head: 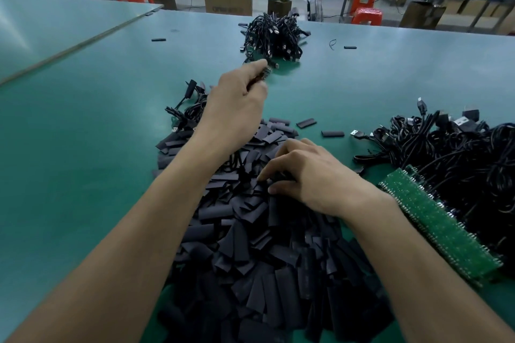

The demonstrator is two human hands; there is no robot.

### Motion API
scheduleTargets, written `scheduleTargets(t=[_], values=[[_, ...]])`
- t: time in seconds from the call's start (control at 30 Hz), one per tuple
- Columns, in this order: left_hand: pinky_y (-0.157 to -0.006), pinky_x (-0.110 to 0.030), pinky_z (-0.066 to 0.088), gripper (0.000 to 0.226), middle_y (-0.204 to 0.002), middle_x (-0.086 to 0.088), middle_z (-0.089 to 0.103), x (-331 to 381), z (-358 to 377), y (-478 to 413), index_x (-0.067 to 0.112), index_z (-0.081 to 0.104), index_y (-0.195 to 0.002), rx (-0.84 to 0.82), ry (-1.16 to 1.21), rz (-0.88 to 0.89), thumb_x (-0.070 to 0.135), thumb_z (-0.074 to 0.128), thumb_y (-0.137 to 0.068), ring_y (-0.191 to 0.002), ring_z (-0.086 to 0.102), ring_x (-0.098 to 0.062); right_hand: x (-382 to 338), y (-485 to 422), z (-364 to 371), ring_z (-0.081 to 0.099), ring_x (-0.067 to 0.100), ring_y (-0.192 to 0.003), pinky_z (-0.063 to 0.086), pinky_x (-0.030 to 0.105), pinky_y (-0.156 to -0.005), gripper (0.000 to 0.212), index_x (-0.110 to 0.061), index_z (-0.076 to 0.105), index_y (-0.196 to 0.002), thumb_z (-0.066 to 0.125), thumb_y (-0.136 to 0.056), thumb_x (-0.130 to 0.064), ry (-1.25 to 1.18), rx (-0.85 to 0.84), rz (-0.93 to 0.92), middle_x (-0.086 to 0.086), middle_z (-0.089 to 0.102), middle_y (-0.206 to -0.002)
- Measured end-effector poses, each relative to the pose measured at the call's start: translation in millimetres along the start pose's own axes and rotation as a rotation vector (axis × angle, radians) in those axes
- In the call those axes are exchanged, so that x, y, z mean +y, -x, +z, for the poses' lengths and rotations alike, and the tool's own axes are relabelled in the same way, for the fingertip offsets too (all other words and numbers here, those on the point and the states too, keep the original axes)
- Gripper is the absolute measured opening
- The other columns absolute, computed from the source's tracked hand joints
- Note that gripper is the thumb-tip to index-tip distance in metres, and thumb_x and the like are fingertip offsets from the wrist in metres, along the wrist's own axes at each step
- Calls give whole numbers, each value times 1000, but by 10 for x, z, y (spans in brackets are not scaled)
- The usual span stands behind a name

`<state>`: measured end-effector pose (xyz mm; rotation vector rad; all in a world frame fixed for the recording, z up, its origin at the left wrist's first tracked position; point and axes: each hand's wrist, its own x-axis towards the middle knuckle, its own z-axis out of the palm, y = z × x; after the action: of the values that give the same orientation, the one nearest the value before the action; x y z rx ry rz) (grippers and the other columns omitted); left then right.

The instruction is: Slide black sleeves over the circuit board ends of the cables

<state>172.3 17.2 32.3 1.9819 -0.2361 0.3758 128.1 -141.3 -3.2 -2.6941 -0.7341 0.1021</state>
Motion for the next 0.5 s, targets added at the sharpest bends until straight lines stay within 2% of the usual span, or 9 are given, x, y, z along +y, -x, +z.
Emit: scheduleTargets(t=[0.13,0.17,0.23,0.3,0.4,0.5], values=[[-56,-9,42,40,-84,11,65,11,-10,38,11,51,-144,-65,4,25,11,49,-104,-58,55,5,-15,-27,-13,46,17,-107,38,32,-92,10,-38,70,-94,76,-86,-36,-26,95,-39,-7,53,-106],[-58,-10,44,37,-84,10,69,14,-20,42,13,53,-140,-70,16,27,12,53,-103,-61,59,4,-17,-37,-27,49,17,-104,39,31,-88,10,-35,68,-86,78,-85,-32,-108,129,-35,-6,55,-102],[-63,-14,49,20,-82,6,74,9,-31,45,17,58,-119,-75,48,17,14,61,-99,-65,66,-3,-37,-30,-75,60,16,-96,48,32,-86,17,-30,63,-78,78,-85,-22,-402,222,-11,-5,61,-99],[-71,-22,57,9,-79,3,75,2,-33,59,19,61,-99,-90,75,6,14,67,-95,-67,71,-7,-27,-17,-143,68,12,-87,55,29,-82,17,-25,61,-82,72,-89,-13,-657,374,-11,-5,70,-93],[-77,-30,60,9,-76,4,76,-17,-28,88,26,67,-90,-136,52,15,19,72,-92,-70,73,-10,32,21,-243,73,13,-71,55,20,-63,13,-23,57,-90,63,-97,-14,-899,556,41,-1,76,-81],[-64,-20,53,9,-73,5,74,-29,-18,109,33,70,-89,-143,-1,17,25,72,-93,-66,70,-7,139,45,-271,66,8,-57,47,16,-53,12,-29,64,-90,65,-97,-20,-831,709,130,-5,73,-70]])
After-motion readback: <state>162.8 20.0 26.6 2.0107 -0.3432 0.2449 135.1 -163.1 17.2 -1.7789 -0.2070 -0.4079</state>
